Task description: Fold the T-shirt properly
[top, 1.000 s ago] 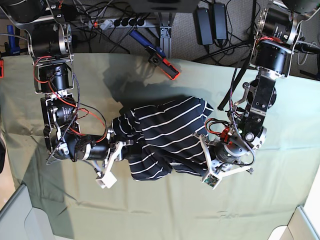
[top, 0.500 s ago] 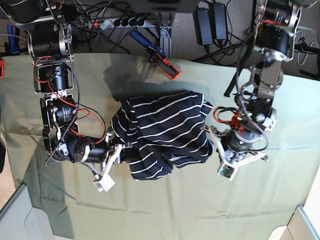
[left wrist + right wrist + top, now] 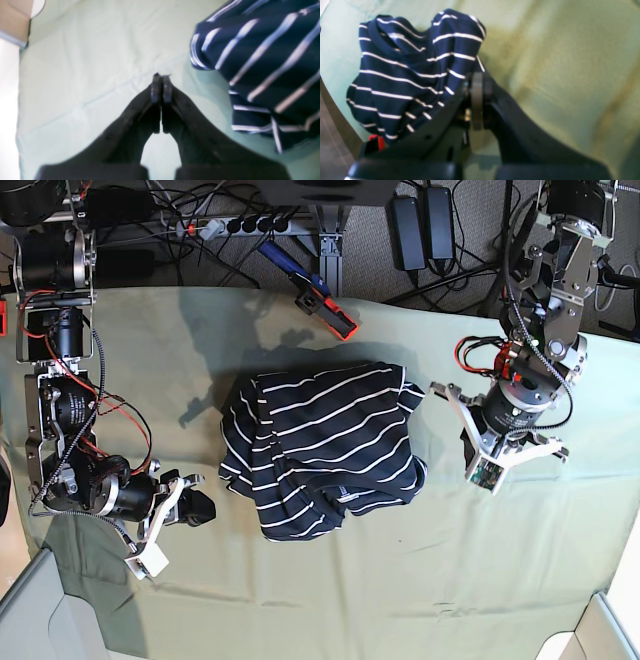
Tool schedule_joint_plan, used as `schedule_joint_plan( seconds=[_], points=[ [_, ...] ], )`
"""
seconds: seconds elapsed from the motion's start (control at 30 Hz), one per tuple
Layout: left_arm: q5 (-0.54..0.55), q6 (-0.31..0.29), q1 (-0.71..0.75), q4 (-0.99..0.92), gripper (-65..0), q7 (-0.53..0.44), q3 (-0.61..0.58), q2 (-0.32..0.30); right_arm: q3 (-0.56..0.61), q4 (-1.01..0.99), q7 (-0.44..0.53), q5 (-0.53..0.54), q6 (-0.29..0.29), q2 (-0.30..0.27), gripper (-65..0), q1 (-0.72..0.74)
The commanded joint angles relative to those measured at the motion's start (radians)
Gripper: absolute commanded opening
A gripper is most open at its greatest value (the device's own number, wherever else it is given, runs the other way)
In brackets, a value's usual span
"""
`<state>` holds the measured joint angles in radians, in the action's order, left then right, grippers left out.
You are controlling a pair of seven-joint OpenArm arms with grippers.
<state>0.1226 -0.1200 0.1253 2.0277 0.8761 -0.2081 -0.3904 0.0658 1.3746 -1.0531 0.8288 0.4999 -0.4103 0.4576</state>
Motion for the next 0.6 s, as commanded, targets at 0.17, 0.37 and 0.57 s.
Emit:
schedule_joint_plan(
  seconds=[0.17,0.37,0.57],
  points=[
    [-0.005,0.008,0.019,0.026,-65.0,-0.014,0.007,-0.006,-0.015,0.017,0.017,0.028,0.091,-0.008,-65.0,0.026],
    [-0.011,0.008,0.100,0.044,-65.0,-0.028,0.049,-0.006,-0.070,0.017,-0.014,0.069,0.092,-0.009,-65.0,0.023],
    [0.020,0.007,0.239,0.159,-65.0,-0.026,0.203,-0.007,-0.170,0.046,-0.025,0.076,0.092,-0.038,-65.0,-0.079]
  ],
)
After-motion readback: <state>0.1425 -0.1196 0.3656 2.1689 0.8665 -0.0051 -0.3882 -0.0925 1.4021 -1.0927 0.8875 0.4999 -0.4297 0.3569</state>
